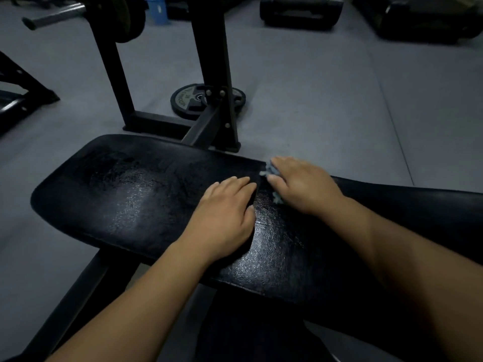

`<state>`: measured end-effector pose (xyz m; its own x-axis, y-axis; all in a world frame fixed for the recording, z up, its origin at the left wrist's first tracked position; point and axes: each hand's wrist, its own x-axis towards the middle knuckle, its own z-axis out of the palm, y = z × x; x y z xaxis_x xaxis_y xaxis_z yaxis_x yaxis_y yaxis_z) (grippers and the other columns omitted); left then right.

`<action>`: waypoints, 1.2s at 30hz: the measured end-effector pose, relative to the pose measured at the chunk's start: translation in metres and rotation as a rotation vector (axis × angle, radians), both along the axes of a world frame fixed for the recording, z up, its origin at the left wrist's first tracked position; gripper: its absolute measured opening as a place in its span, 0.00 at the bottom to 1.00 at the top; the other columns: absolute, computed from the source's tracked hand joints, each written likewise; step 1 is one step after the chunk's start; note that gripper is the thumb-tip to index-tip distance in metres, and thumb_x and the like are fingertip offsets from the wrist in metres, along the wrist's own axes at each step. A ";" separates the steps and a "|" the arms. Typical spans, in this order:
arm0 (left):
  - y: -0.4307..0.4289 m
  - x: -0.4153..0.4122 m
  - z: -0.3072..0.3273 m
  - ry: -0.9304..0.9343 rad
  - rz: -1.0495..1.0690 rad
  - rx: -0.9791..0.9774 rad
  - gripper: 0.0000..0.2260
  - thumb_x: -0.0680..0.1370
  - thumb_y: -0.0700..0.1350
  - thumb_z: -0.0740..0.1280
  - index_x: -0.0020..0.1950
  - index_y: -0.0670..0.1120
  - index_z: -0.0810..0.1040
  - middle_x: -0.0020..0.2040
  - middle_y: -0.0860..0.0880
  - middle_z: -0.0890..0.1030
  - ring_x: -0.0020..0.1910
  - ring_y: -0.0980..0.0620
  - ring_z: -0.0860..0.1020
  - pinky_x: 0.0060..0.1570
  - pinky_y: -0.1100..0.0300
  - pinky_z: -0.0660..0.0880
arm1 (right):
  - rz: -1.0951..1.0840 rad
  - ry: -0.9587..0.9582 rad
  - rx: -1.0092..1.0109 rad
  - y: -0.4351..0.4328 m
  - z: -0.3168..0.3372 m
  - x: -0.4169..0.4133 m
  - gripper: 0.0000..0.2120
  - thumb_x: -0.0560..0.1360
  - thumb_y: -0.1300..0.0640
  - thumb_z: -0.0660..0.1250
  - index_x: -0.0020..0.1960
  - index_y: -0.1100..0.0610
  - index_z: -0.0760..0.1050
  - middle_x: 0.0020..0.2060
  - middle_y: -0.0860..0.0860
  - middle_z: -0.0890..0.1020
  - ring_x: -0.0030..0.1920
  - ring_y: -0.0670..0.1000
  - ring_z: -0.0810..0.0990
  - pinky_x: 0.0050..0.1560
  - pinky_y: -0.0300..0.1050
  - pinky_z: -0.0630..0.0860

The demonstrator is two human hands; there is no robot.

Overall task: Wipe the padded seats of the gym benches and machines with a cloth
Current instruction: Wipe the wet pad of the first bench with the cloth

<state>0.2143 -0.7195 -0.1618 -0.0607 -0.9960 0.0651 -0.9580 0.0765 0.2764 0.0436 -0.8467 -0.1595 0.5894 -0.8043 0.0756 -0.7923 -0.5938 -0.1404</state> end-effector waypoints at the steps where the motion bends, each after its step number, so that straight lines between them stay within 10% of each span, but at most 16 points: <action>1: -0.001 -0.002 -0.001 0.000 -0.008 0.001 0.30 0.77 0.56 0.47 0.77 0.50 0.65 0.77 0.51 0.65 0.77 0.50 0.60 0.77 0.49 0.54 | 0.026 0.005 -0.019 0.009 -0.005 -0.001 0.25 0.80 0.39 0.50 0.67 0.53 0.70 0.66 0.54 0.75 0.66 0.57 0.73 0.64 0.51 0.68; 9: -0.024 -0.031 -0.002 0.043 -0.133 -0.034 0.32 0.76 0.57 0.44 0.76 0.48 0.67 0.77 0.51 0.66 0.76 0.50 0.62 0.76 0.47 0.58 | 0.432 0.106 0.007 0.123 -0.001 -0.073 0.30 0.82 0.38 0.51 0.76 0.54 0.65 0.76 0.53 0.67 0.78 0.54 0.61 0.77 0.53 0.59; 18: -0.029 -0.031 -0.019 0.001 -0.221 -0.054 0.30 0.79 0.60 0.46 0.78 0.49 0.63 0.79 0.52 0.63 0.78 0.52 0.58 0.77 0.49 0.53 | -0.069 0.077 -0.003 0.021 -0.003 -0.044 0.32 0.80 0.40 0.51 0.80 0.53 0.60 0.79 0.51 0.62 0.78 0.51 0.58 0.76 0.44 0.51; 27: -0.028 -0.030 -0.015 0.015 -0.256 -0.026 0.30 0.78 0.60 0.48 0.77 0.51 0.66 0.79 0.51 0.62 0.79 0.52 0.57 0.77 0.48 0.53 | 0.203 0.184 0.106 0.145 0.006 -0.086 0.31 0.83 0.38 0.49 0.81 0.53 0.56 0.81 0.50 0.53 0.81 0.50 0.46 0.80 0.52 0.50; 36: -0.028 -0.040 -0.008 -0.033 -0.265 -0.008 0.29 0.78 0.63 0.47 0.77 0.54 0.65 0.79 0.54 0.61 0.79 0.54 0.56 0.77 0.45 0.53 | -0.113 0.024 0.053 0.017 -0.002 -0.099 0.32 0.79 0.40 0.50 0.79 0.53 0.63 0.77 0.52 0.65 0.77 0.52 0.62 0.77 0.46 0.54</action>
